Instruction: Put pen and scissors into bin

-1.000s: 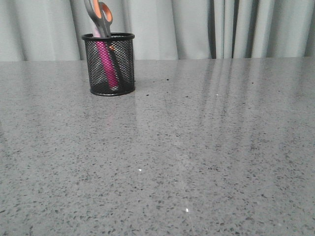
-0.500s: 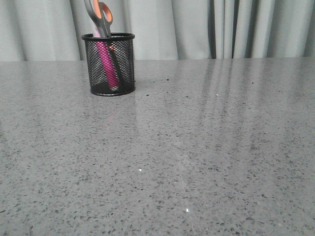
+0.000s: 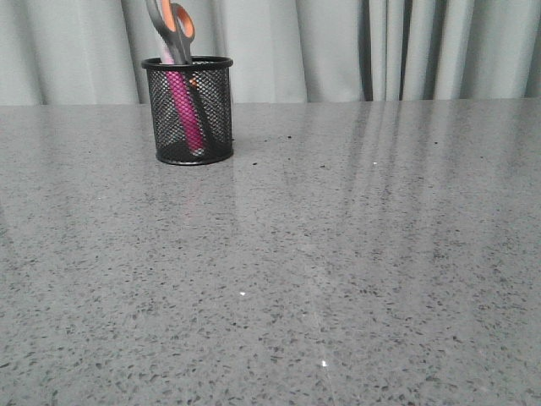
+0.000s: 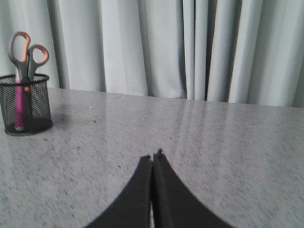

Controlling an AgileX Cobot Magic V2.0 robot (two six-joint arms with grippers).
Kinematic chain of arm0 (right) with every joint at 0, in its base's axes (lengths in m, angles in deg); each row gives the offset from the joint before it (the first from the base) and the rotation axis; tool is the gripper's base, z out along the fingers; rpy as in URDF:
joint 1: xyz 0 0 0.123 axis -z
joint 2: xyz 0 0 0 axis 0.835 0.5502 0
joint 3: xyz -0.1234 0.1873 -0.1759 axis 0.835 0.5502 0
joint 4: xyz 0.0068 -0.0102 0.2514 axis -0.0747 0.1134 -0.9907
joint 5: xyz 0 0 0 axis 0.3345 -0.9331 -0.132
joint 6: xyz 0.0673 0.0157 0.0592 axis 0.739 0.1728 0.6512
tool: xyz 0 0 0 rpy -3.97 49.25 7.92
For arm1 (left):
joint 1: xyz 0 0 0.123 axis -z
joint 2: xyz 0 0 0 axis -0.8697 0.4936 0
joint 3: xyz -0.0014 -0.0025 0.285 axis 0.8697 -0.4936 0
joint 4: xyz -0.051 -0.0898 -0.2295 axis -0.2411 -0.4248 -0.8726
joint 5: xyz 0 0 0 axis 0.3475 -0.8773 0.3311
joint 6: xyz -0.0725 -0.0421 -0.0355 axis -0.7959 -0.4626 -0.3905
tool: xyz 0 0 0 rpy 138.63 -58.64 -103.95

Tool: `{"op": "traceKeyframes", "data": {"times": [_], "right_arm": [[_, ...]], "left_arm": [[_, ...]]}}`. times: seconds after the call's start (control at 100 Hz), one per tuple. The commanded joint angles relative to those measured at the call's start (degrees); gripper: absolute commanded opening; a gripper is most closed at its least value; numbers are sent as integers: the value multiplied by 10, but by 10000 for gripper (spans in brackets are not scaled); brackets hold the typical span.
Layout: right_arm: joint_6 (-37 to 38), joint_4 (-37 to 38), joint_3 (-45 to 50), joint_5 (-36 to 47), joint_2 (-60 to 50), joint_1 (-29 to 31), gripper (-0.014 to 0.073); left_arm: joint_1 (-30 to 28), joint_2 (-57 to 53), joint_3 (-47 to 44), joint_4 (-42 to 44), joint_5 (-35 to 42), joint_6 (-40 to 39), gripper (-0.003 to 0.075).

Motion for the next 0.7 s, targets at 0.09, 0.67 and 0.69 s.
{"op": "traceKeyframes", "data": {"times": [0.09,0.67,0.69], "right_arm": [[-14,-3,19,-67,-96,49,-69],[-14,26,19,-73,-94,71,-69],[-14,26,19,-73,-94,71,-69]], "left_arm": [[-4,-20,-25,-4,45,-6,-19],[-4,-19,-25,-4,45,-6,-19],[-4,-19,-25,-4,45,-6,-19]]}}
